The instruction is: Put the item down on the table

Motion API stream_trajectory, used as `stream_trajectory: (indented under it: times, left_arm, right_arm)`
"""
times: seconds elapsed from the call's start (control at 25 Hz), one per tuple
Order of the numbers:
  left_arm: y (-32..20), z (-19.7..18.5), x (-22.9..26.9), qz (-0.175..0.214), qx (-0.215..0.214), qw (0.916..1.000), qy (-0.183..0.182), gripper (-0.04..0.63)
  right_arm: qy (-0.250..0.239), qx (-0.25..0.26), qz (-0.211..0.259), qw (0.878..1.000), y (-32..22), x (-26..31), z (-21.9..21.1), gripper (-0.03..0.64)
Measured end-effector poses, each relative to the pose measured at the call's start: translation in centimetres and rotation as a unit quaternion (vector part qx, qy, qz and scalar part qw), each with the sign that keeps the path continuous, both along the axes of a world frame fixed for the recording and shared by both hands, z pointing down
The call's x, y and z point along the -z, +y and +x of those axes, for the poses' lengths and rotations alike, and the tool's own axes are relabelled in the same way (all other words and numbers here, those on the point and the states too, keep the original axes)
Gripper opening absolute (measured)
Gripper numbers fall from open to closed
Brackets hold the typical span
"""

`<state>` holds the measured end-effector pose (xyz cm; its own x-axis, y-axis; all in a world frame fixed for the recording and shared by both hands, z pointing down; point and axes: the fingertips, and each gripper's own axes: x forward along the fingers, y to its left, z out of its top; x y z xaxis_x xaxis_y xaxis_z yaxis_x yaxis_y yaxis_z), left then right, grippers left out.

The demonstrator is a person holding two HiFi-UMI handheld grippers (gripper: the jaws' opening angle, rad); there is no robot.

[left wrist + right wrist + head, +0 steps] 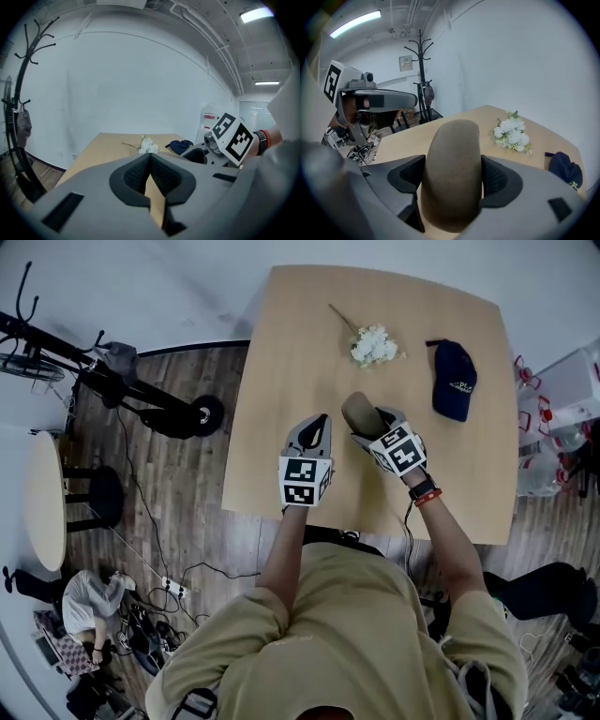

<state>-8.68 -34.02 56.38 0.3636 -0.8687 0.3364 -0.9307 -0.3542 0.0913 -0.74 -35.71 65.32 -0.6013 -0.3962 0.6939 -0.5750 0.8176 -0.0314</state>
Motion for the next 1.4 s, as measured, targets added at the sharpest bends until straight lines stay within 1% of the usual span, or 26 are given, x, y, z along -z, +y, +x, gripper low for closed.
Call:
stream_trajectory:
  times: [0.12, 0.2, 0.36, 0.44, 0.56, 0.68, 0.96, 1.28, 1.4]
  left_arm:
    - [0.0, 0.1, -0.9, -0.009, -0.003, 1.0, -0.001, 0.023]
    - [-0.1, 0.0, -1.3, -0.014, -0.006, 0.9999, -0.002, 0.023]
    - [-0.4, -0.4, -2.0, -0.022, -0.01, 0.9997, -0.003, 0.023]
    - [-0.6, -0.7, -2.4, -0.026, -0.01, 0.9996, -0.004, 0.023]
    - [-1.0, -1.4, -2.8, -0.031, -0.009, 0.9995, -0.004, 0.023]
    - [-1.3, -2.0, -3.6, -0.038, -0.009, 0.9992, -0.003, 0.023]
    - [-1.6, -2.1, -4.7, -0.05, -0.014, 0.9986, -0.002, 0.023]
    - [-2.0, -2.5, -5.6, -0.062, -0.017, 0.9979, -0.004, 0.023]
    - [-1.9, -2.5, -5.9, -0.065, -0.018, 0.9977, -0.003, 0.023]
  right_arm:
    - [0.023, 0.035, -0.003, 0.999, -0.4, -1.3, -0.2, 0.376]
    - [0.037, 0.068, -0.004, 0.997, -0.3, -2.2, -0.6, 0.376]
    - [0.063, 0.145, -0.009, 0.987, 0.3, -4.0, -1.8, 0.376]
    - [0.074, 0.185, -0.012, 0.98, 0.7, -4.8, -2.4, 0.376]
    - [0.095, 0.25, -0.02, 0.963, 1.5, -5.9, -3.0, 0.376]
    - [0.114, 0.294, -0.029, 0.949, 1.8, -7.0, -3.2, 0.376]
    - [0.138, 0.34, -0.047, 0.929, 1.9, -9.3, -2.9, 0.377]
    - [0.151, 0.35, -0.06, 0.923, 1.6, -11.0, -3.0, 0.379]
    - [0.151, 0.349, -0.066, 0.922, 1.6, -11.3, -2.9, 0.38]
